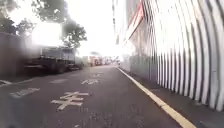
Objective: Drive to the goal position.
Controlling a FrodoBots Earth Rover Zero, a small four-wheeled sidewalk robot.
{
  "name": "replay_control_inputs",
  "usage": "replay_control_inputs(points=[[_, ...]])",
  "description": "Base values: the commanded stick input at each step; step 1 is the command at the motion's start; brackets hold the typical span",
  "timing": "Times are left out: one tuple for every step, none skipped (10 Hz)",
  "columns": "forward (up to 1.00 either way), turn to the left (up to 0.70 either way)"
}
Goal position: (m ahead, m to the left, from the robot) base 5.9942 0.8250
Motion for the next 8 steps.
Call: replay_control_inputs(points=[[0.45, 0.0], [0.45, 0.0], [0.45, 0.0], [0.45, 0.0], [0.45, 0.0], [0.45, 0.0], [0.45, 0.0], [0.45, 0.0]])
